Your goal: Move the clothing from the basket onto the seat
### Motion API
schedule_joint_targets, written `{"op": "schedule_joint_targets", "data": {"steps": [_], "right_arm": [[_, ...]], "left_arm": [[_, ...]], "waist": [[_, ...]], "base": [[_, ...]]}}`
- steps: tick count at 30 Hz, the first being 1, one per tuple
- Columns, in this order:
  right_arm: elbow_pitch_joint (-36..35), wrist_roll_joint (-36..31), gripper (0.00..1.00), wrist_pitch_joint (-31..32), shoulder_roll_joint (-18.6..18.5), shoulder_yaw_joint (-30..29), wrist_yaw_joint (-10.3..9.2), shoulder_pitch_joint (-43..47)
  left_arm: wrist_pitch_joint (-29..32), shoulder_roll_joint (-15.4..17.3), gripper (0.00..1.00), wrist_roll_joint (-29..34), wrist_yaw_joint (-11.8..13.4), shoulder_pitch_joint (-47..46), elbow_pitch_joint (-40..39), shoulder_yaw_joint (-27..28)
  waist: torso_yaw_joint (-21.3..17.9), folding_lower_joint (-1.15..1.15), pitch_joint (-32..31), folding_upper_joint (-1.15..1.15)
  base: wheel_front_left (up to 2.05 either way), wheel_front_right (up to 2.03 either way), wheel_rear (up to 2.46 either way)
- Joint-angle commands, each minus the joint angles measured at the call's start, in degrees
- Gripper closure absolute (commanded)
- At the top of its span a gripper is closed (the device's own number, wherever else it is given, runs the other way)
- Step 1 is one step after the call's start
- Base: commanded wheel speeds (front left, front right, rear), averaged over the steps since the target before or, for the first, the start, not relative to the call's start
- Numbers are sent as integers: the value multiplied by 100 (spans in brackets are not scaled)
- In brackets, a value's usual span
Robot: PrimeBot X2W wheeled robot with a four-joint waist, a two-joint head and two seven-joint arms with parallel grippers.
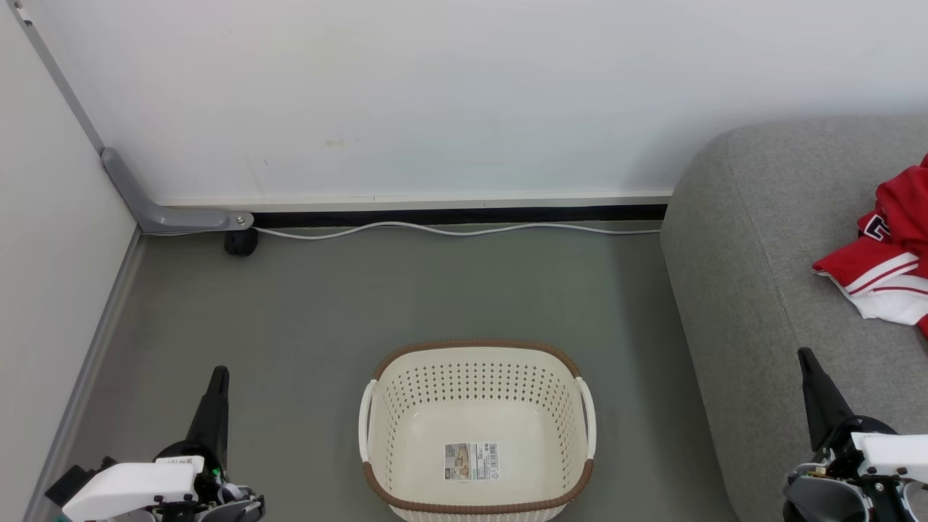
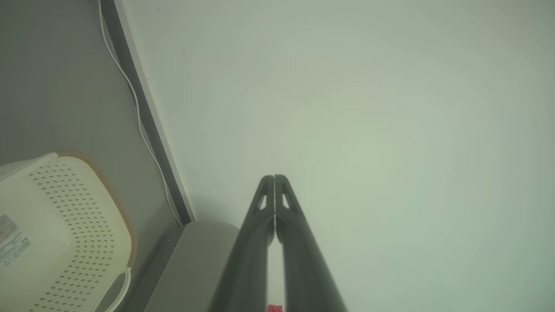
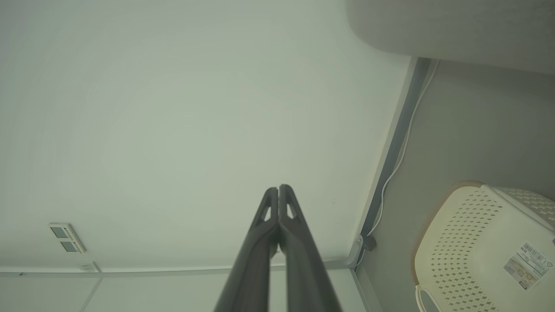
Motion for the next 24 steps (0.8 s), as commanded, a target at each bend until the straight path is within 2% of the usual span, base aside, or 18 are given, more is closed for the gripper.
{"op": "schedule_joint_targets", "data": {"steps": [1,24], "right_arm": [[-187,63,100,45,-57,96,9,-93],[-187,64,100,45,-56,97,9,-93]], "left_arm": [[36,100,100,-20,-43,-334,-169,187],[35,100,100,-20,-43,-333,-169,187]], "waist": [[0,0,0,0],[0,0,0,0]], "base": [[0,0,0],[0,0,0]]}}
